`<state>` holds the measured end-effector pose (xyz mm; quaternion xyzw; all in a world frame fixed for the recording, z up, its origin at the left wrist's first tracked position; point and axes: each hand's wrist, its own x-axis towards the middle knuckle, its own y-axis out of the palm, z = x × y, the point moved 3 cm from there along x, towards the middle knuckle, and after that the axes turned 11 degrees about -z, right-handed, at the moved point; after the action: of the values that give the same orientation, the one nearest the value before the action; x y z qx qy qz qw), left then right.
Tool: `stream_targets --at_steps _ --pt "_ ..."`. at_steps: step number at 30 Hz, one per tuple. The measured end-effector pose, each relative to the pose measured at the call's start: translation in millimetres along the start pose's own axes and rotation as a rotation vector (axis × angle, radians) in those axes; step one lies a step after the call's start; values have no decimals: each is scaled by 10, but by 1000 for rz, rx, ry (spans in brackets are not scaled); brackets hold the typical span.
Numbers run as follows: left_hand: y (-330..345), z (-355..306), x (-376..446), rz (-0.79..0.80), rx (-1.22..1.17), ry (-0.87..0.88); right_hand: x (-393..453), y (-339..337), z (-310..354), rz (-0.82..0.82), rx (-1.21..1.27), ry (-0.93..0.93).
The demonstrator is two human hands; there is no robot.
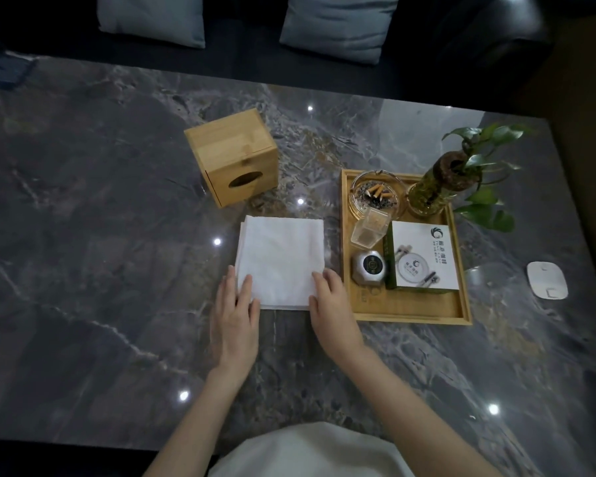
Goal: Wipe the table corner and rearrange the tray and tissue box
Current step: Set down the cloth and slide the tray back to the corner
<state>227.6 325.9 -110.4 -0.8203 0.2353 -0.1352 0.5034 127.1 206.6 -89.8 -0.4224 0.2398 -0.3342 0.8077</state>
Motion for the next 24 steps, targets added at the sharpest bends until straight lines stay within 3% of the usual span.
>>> stream_targets --at_steps 8,11,14,16,20,24 --pt "91 15 -110 45 16 -17 -200 54 -64 41 -271 -226" --pt "-10 -160 -45 -13 -9 -78 -159 -96 -76 121 -112 -179" --pt "-137 -504 -17 -58 -115 -27 -126 -413 -104 122 133 -76" --pt "-180 -762 -9 -14 -239 -10 -108 -676 -181 106 245 14" --pt "-71 -1241 -19 190 -303 17 -101 -1254 -563 -176 127 47" --pt "215 -1430 -133 112 -277 57 -127 -1537 -1179 -382 78 212"
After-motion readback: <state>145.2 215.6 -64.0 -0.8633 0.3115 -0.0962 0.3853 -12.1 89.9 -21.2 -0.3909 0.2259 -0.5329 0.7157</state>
